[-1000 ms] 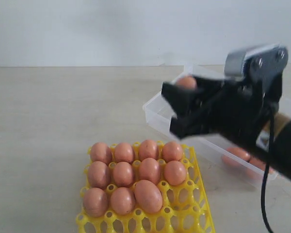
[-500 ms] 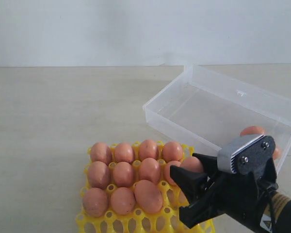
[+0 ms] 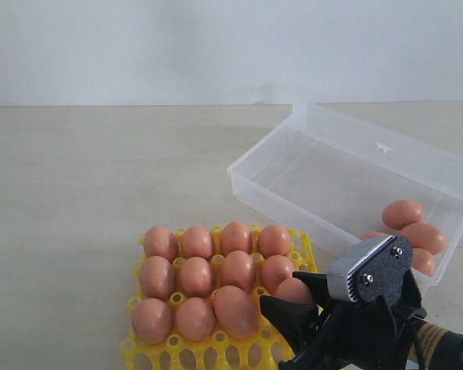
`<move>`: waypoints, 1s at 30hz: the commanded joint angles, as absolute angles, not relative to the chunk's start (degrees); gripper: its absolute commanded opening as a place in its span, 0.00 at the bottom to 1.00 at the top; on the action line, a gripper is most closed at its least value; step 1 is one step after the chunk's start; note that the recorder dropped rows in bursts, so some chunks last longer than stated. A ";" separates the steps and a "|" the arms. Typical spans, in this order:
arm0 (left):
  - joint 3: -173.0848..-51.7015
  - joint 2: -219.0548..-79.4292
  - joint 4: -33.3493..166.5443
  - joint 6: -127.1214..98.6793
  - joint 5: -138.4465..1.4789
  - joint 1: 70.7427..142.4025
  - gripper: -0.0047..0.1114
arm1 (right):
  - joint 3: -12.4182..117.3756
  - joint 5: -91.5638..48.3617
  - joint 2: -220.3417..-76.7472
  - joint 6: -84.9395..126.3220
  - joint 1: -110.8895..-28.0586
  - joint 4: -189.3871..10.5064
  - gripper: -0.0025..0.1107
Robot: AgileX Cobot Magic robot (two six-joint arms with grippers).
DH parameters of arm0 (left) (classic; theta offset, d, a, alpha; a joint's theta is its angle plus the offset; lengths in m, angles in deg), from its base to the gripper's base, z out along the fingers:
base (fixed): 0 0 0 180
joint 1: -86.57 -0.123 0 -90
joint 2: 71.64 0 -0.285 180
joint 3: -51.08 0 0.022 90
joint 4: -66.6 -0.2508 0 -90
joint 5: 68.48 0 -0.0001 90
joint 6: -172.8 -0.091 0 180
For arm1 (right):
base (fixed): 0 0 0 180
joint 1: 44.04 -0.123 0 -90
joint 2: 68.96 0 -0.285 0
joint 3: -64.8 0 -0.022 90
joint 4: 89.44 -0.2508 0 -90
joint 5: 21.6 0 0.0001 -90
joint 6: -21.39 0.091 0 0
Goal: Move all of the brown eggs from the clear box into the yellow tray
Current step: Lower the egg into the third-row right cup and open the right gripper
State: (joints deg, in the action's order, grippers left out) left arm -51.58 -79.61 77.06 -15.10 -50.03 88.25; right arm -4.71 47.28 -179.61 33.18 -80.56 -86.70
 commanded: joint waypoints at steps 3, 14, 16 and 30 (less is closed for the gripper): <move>-51.70 -79.43 77.51 -14.71 -50.68 88.49 0.08 | -4.87 48.36 -179.75 33.22 -80.59 -85.98 0.02; -51.70 -79.43 77.51 -14.71 -50.68 88.49 0.08 | -4.87 46.11 -179.75 33.22 -80.59 -85.98 0.02; -51.70 -79.43 77.51 -14.71 -50.68 88.49 0.08 | -4.87 46.11 -179.75 33.22 -80.59 -85.98 0.02; -51.70 -79.43 77.51 -14.71 -50.68 88.49 0.08 | -4.87 45.80 -179.75 32.01 -80.59 -82.50 0.33</move>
